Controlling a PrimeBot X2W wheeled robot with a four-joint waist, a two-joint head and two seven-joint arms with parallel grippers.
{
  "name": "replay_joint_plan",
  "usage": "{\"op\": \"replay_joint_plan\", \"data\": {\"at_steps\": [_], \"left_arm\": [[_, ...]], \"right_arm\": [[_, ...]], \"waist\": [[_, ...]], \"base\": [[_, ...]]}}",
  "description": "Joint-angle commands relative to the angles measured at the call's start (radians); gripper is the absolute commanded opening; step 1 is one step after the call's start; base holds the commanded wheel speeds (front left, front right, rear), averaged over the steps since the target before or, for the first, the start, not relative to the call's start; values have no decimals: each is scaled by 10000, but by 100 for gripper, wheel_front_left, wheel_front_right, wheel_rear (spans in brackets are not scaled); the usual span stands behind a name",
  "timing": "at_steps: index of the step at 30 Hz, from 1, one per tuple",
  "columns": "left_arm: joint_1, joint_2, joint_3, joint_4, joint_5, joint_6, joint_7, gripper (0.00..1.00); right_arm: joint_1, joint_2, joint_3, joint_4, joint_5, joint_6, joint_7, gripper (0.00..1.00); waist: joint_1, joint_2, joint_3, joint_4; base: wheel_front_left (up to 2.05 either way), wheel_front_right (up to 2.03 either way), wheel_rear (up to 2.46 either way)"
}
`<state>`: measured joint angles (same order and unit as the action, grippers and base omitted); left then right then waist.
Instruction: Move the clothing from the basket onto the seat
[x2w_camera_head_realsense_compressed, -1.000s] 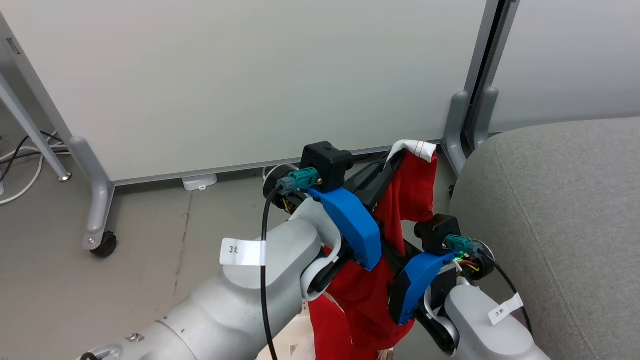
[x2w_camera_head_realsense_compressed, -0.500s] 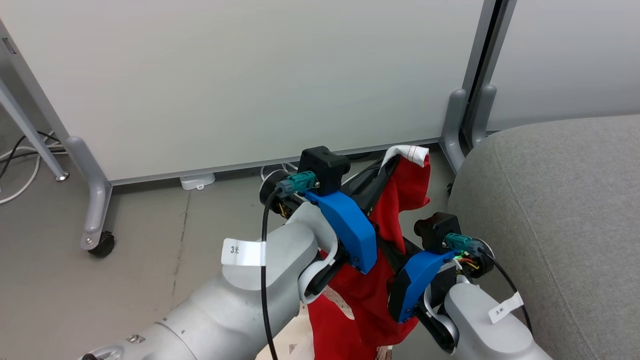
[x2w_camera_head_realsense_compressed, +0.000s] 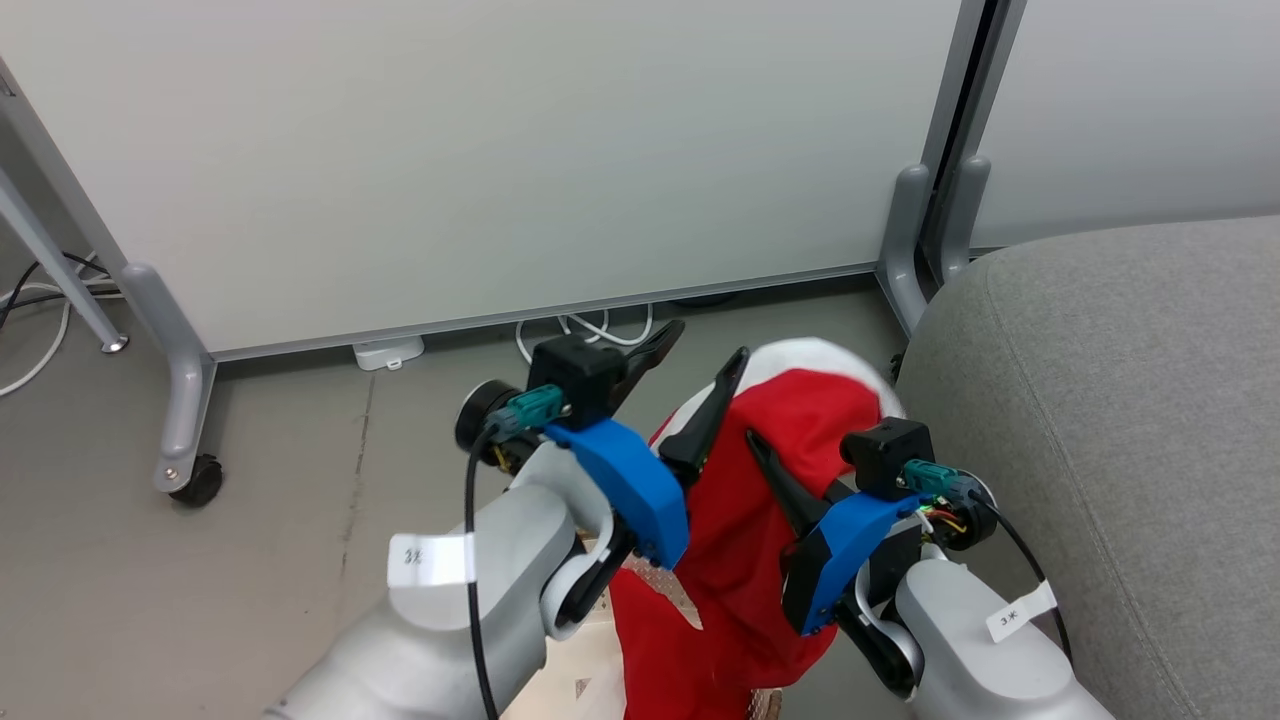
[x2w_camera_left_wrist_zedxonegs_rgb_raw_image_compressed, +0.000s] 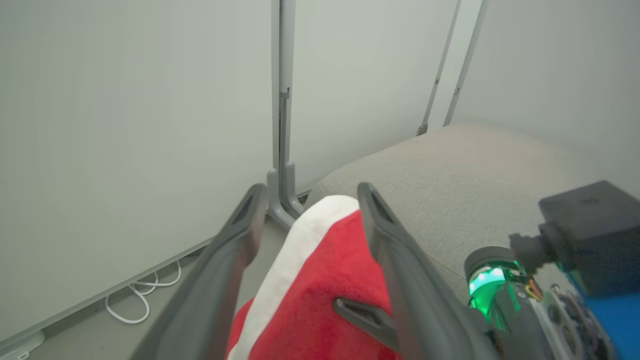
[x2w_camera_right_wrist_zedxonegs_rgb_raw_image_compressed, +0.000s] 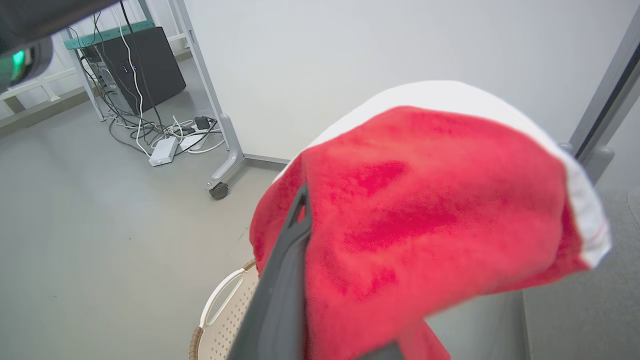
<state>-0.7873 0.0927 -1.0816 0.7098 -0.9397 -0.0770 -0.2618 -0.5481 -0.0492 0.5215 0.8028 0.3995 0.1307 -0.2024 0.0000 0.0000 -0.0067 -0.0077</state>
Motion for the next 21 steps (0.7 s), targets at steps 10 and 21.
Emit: {"op": "replay_joint_plan", "data": {"at_steps": [10,21], "left_arm": [[2872,869,2636,-2170,2770,-16,-48,100],[5533,953,5018,-3976,4888,-442,-46,100]], "right_arm": [[-1,-22,-407,-207,-337,3,-128,0],[152,-22,-865,-559,-695,1,-30,0]], "waist": [[0,0,176,94],[0,0,361,91]], "base": [[0,0,0],[0,0,0]]}}
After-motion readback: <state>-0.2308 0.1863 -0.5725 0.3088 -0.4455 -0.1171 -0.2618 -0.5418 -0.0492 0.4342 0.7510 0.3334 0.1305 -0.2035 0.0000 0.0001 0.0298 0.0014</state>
